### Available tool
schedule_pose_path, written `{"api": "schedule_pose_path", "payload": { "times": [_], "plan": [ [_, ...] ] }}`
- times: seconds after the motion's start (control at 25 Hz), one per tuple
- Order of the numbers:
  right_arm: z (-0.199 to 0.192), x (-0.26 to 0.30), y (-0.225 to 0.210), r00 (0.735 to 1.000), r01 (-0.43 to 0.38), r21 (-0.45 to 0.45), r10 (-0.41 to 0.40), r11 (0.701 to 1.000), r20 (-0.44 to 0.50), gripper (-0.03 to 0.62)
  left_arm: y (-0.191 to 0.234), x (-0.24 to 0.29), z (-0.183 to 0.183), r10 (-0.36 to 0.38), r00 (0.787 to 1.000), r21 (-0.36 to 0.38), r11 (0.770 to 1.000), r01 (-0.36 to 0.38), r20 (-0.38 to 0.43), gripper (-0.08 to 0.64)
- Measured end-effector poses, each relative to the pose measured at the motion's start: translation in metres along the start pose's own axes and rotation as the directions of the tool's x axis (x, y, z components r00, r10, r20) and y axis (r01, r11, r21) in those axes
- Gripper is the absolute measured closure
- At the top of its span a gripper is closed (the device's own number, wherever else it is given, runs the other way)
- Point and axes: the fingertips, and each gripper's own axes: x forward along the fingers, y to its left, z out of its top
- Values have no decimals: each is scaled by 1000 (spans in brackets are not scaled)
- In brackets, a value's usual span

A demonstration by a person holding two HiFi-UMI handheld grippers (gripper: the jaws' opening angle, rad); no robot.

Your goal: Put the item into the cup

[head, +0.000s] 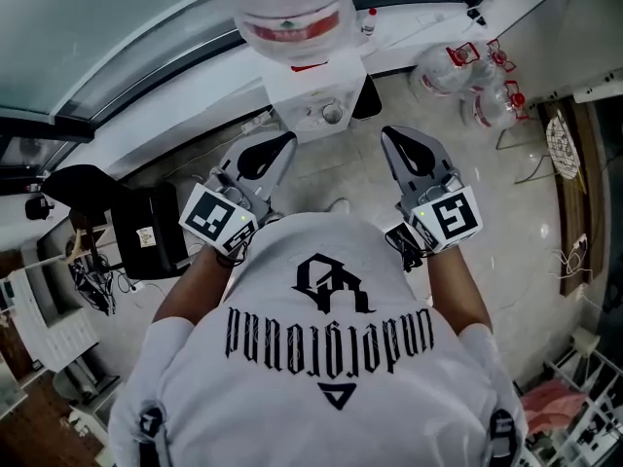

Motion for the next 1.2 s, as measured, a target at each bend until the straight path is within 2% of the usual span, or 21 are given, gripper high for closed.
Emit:
{"api": "schedule_pose_path", "payload": {
  "times": [0.36,0.72,0.96,1.2],
  "plan": [
    [21,32,77,999,52,42,-52,998,-1,577,26,-93,-7,-67,998,-41,997,66,-21,548],
    [27,56,163,997,79,43,-78,996,-30,577,44,-170,-13,-128,992,-61,990,128,2,548],
    [24,64,204,993,106,37,-104,994,-52,577,40,-204,-25,-213,977,-77,974,211,-11,548],
    [24,57,227,993,108,39,-106,993,-51,577,33,-222,-30,-230,973,-87,970,229,-4,548]
  ]
}}
